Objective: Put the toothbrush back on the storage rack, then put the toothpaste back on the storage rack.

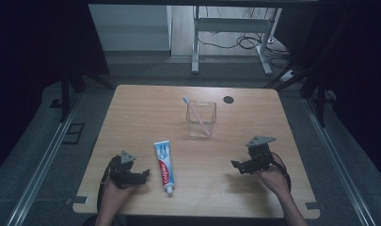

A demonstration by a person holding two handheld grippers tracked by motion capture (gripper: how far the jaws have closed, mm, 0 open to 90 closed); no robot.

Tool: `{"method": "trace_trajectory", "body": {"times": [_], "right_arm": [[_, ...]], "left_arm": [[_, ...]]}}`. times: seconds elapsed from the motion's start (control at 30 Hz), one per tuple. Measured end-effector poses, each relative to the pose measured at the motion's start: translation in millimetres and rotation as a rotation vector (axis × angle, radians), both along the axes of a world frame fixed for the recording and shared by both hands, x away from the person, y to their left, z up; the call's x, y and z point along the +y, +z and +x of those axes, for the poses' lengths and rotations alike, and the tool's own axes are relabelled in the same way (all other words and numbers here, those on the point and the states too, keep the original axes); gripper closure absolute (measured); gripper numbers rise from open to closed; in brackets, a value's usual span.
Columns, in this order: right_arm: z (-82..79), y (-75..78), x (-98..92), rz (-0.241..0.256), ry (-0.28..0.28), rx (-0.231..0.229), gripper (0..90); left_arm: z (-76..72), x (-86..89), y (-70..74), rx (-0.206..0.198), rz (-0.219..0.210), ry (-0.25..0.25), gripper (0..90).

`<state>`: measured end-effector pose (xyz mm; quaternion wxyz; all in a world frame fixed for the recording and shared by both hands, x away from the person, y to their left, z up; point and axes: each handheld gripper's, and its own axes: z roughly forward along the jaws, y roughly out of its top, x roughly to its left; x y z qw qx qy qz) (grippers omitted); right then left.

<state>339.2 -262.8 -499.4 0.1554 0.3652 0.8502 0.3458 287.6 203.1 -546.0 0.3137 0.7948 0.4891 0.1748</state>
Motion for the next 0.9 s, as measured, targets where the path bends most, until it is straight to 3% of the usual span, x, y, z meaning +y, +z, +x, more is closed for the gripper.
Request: {"method": "trace_trajectory", "body": {"times": [0.73,0.9], "right_arm": [[-23.4,-38.2,-20.0,0.015,-0.062,0.014,0.0],[-26.4,-42.3,-22.5,-0.011,-0.074,0.0,0.0]], "left_arm": [[0.0,0.1,0.1,0.001,0.0,0.0,3.2],[-0.7,2.0,0.9,-0.008,0.0,0.008,6.3]]}}
